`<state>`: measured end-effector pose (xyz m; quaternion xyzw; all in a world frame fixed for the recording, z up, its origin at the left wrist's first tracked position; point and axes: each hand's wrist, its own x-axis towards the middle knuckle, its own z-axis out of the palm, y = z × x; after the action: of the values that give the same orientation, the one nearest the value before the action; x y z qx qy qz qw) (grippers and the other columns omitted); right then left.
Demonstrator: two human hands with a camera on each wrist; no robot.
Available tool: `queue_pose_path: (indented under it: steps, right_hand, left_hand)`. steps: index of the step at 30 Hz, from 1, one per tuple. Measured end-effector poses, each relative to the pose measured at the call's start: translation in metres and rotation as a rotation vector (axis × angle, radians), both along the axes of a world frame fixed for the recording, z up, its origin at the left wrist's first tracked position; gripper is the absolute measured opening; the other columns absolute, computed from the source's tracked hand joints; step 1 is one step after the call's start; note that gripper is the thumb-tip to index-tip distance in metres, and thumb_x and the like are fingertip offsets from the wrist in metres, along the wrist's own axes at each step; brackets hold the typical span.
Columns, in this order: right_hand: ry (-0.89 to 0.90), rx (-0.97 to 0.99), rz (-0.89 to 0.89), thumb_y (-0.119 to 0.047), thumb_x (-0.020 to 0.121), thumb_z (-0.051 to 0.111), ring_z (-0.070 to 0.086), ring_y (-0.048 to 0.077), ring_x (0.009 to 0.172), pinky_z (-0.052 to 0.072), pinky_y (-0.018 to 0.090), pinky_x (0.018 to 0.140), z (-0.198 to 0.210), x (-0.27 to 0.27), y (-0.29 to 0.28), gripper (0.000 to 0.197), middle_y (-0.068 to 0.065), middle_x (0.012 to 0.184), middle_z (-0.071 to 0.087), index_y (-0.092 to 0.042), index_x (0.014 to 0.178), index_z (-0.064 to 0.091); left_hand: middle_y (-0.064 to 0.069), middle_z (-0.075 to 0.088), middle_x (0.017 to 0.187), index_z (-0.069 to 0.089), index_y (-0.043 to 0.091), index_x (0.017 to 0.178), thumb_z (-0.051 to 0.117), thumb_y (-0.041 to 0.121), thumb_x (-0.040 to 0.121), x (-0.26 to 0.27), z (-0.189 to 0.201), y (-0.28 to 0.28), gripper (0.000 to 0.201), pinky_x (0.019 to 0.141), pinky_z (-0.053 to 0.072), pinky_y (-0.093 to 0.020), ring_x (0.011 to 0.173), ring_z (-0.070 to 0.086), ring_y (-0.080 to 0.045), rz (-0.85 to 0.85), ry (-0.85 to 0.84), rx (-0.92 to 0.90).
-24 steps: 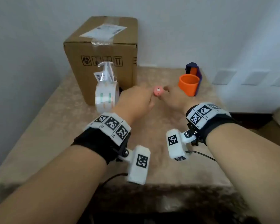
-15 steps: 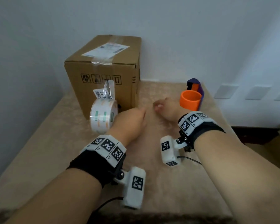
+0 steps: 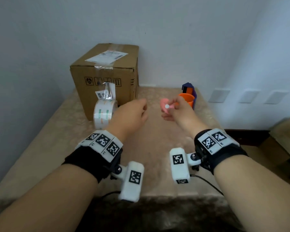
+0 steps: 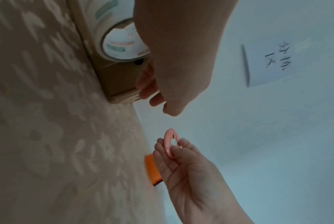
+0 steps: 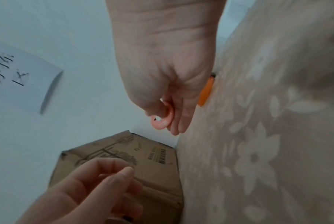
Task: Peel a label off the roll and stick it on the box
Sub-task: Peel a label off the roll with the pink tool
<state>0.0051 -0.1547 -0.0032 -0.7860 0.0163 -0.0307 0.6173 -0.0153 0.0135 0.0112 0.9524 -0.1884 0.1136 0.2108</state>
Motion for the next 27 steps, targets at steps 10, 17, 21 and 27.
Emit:
queue_pose_path:
  steps: [10, 17, 21, 27]
  right_hand:
    - [-0.171, 0.125, 0.091, -0.003, 0.093, 0.050, 0.061, 0.013, 0.070, 0.056, 0.018, 0.064, 0.031, -0.029, 0.049, 0.029, 0.012, 0.103, 0.062, -0.006, 0.121, 0.055]
    - [-0.262, -0.008, 0.099, -0.027, 0.085, 0.067, 0.061, 0.005, 0.080, 0.048, 0.022, 0.074, 0.032, -0.019, 0.079, 0.010, -0.007, 0.087, 0.066, -0.023, 0.091, 0.060]
    - [-0.310, -0.063, 0.063, -0.030, 0.085, 0.066, 0.058, 0.004, 0.080, 0.045, 0.018, 0.068, 0.031, -0.019, 0.090, 0.013, -0.005, 0.087, 0.063, -0.021, 0.086, 0.056]
    - [-0.262, -0.101, 0.110, -0.028, 0.089, 0.060, 0.055, 0.000, 0.050, 0.045, 0.024, 0.052, 0.027, -0.020, 0.094, 0.020, 0.006, 0.087, 0.071, -0.011, 0.098, 0.055]
  left_hand:
    - [-0.007, 0.049, 0.119, 0.052, 0.013, 0.116, 0.052, 0.019, 0.089, -0.023, 0.029, 0.062, 0.028, 0.094, 0.046, -0.037, 0.108, 0.050, -0.020, 0.206, -0.329, -0.203]
    - [-0.003, 0.032, 0.136, 0.035, 0.013, 0.138, 0.051, 0.031, 0.094, -0.024, 0.021, 0.098, 0.051, 0.100, 0.043, -0.030, 0.115, 0.045, -0.014, 0.404, 0.081, -0.651]
    - [0.000, 0.047, 0.138, 0.036, 0.014, 0.140, 0.047, 0.033, 0.096, -0.025, 0.020, 0.098, 0.049, 0.074, 0.041, -0.012, 0.113, 0.049, -0.010, 0.366, 0.240, -0.846]
    - [0.004, 0.058, 0.110, 0.047, 0.014, 0.128, 0.051, 0.029, 0.094, -0.010, 0.006, 0.090, 0.037, 0.062, 0.045, -0.018, 0.082, 0.057, -0.002, 0.337, 0.296, -0.950]
